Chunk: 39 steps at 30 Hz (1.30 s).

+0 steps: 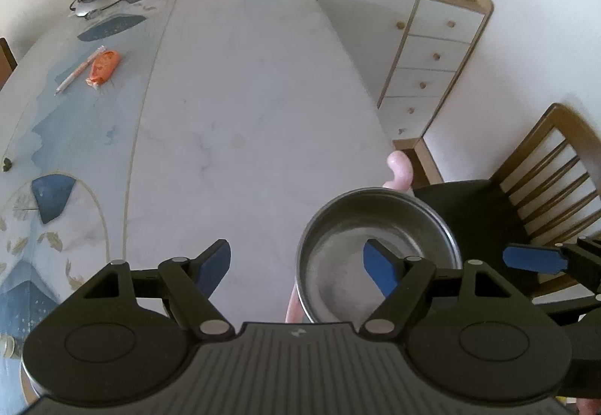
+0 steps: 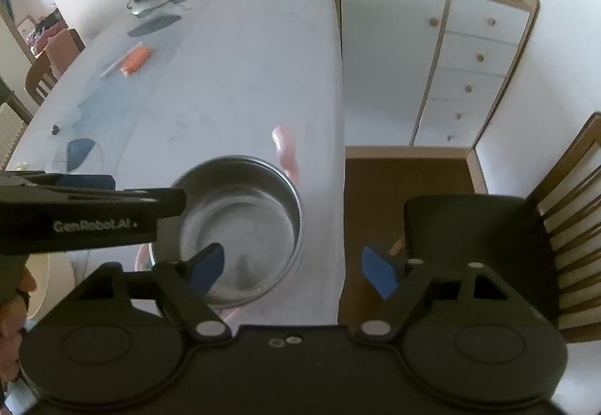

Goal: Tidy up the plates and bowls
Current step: 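Move both grippers to the pink-handled steel pot and close on its rim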

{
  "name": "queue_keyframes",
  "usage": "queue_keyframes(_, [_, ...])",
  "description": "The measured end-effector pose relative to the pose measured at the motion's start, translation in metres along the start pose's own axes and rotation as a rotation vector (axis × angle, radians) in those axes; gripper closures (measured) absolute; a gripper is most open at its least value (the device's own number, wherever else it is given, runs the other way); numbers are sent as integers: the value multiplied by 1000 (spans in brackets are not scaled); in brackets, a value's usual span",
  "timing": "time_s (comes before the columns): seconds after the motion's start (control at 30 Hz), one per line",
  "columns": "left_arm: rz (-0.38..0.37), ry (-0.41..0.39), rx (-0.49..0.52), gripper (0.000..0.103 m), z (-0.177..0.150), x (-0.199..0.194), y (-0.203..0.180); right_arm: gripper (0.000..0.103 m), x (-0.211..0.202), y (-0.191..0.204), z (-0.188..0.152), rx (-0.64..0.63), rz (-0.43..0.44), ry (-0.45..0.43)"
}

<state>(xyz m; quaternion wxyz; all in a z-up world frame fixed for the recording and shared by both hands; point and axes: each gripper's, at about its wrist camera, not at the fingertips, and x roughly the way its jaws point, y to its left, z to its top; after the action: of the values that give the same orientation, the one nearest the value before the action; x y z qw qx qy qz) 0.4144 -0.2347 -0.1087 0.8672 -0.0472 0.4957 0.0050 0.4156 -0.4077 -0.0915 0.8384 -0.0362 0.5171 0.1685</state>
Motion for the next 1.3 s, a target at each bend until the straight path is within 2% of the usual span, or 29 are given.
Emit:
queue_keyframes(0.07, [-1, 23, 7, 39, 1, 10, -2, 31, 6, 0, 2, 1, -3, 7])
queue_keyframes(0.13, [10, 34, 14, 40, 1, 16, -4, 34, 11, -1, 4, 1, -5, 15])
queue_keyframes(0.2, [13, 42, 16, 48, 1, 21, -4, 40, 14, -2, 5, 2, 0, 29])
queue_keyframes(0.27, [15, 56, 13, 60, 0, 25, -4, 49, 17, -1, 5, 2, 0, 41])
queue_keyframes(0.47, [26, 73, 15, 74, 2, 32, -5, 54, 21, 0, 6, 5, -5, 55])
queue_keyframes(0.57, [32, 76, 30, 85, 1, 31, -7, 70, 23, 0, 6, 2, -3, 70])
queue_keyframes(0.73, [35, 78, 57, 93, -1, 29, -10, 89, 23, 2, 6, 3, -8, 77])
queue_keyframes(0.97, [43, 71, 80, 98, -5, 23, -14, 93, 20, 4, 3, 38, -26, 62])
queue_keyframes(1.2, [36, 54, 88, 99, -10, 3, -12, 94, 3, 8, -3, 54, -32, 31])
queue_keyframes(1.23, [19, 48, 89, 103, -11, -1, -11, 94, -1, 9, -4, 57, -28, 25])
queue_keyframes(1.3, [-29, 30, 87, 103, -14, -11, -12, 94, -11, 13, -6, 69, 2, 15])
